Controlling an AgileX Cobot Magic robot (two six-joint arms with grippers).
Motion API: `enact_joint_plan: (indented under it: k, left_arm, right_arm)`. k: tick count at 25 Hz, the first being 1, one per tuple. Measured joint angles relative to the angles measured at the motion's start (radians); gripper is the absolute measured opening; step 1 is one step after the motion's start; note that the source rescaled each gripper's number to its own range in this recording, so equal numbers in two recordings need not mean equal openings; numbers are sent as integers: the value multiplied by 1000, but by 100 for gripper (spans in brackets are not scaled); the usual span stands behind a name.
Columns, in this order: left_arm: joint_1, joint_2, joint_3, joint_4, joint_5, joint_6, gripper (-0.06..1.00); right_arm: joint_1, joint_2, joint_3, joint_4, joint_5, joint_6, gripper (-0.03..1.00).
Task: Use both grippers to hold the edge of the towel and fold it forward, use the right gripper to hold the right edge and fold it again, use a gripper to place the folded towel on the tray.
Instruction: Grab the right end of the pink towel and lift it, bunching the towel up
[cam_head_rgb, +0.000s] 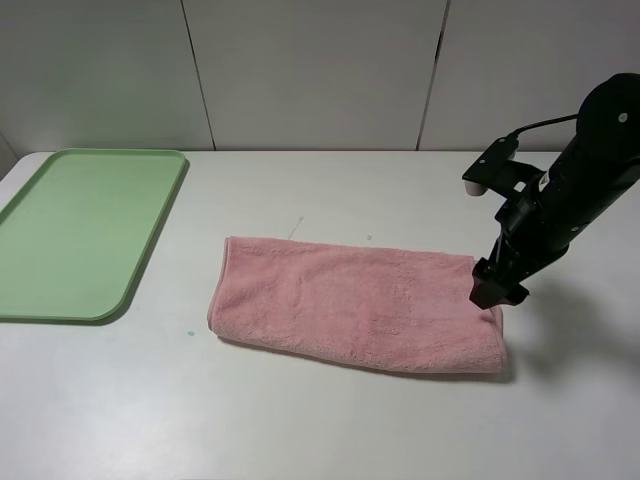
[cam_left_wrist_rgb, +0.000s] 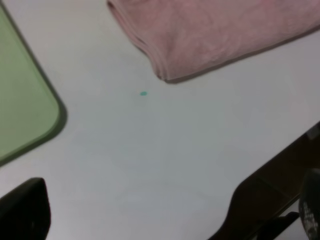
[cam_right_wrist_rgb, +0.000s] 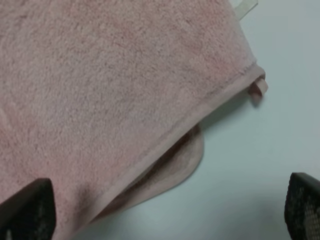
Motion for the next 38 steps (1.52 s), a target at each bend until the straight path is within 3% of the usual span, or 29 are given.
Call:
enact_joint_plan:
  k: [4,7,11,15,17,32,35,38]
  left_arm:
    - [8,0,0,-37,-1,-1,100]
    - [68,0,1,-46,-1,-1,100]
    - [241,0,3,-70,-2,15,100]
    - [470,0,4,-109,-3,74,100]
    - [526,-1,4,-127,-3,104,100]
    - [543,-114,5,-136,-3,137,100]
    - [543,-114,5,-136,-3,137,100]
    - [543,-114,5,-136,-3,137,100]
  right_arm:
    - [0,0,0,1,0,0,100]
    - [0,0,0,2,0,0,100]
    - [0,0,0,2,0,0,100]
    - [0,0,0,2,-3,6,100]
    - [0,0,0,3,-8,22,100]
    - [0,0,0,-1,-37,151,100]
    - [0,0,0,-10,-37,267,100]
    - [0,0,0,-23,-37,468,100]
